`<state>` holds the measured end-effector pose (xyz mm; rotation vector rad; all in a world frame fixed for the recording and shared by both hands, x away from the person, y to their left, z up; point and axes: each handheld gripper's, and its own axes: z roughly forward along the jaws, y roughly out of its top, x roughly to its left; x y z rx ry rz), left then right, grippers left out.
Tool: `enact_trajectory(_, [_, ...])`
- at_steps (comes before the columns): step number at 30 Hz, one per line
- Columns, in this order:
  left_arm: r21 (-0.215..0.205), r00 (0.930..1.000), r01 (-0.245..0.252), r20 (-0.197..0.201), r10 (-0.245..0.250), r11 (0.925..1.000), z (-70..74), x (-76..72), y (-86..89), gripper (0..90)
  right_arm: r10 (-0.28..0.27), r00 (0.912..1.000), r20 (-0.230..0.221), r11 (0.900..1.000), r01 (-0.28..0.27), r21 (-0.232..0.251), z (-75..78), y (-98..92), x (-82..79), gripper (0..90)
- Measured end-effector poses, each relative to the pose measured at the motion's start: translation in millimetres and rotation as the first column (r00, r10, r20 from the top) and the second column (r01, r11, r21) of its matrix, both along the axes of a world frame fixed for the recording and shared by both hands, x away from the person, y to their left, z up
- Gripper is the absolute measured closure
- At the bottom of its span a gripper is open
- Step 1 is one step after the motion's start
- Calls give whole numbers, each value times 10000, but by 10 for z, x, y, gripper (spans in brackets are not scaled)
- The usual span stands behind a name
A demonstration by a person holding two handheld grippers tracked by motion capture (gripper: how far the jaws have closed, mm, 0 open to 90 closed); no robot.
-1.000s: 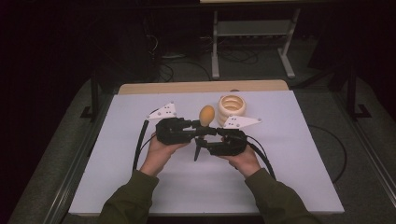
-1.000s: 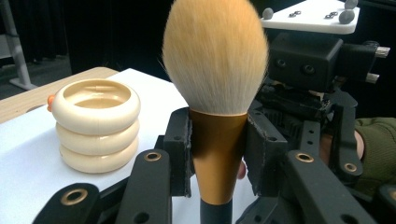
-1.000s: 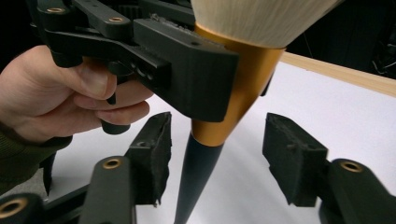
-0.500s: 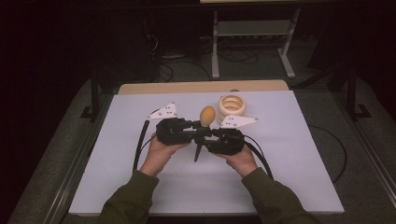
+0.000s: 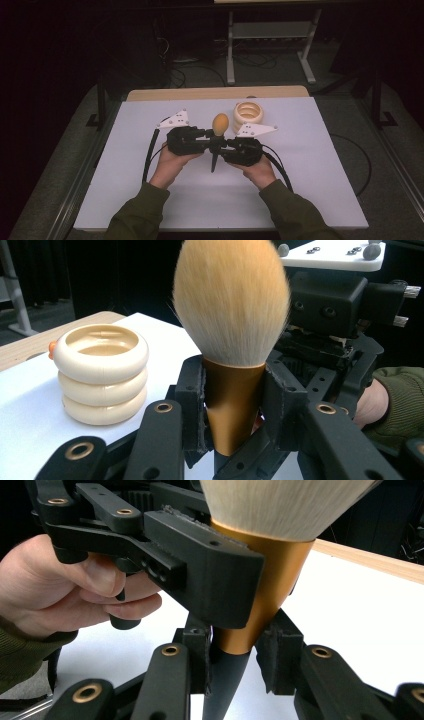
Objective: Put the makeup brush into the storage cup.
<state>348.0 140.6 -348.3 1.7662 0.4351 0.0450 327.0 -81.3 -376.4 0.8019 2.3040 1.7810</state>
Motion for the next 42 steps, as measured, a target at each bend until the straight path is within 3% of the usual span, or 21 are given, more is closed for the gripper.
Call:
enact_trajectory(23, [262,9998,-26,187,21,9997,3,-4,5,640,-221,9994,250,9976,237,-650,10,-14,-20,706])
enact_trajectory(31, [282,9998,13,185,-19,9996,19,-4,6,428,-335,9992,210,9974,348,-629,6,-38,-14,708])
enact_trajectory(36, [532,9998,-98,153,90,9985,48,-20,68,263,-434,9988,226,9969,448,-640,-3,-75,7,708])
enact_trajectory(42, [798,9992,-276,296,253,9964,74,-52,167,165,-581,9980,235,9959,596,-685,-3,-117,24,708])
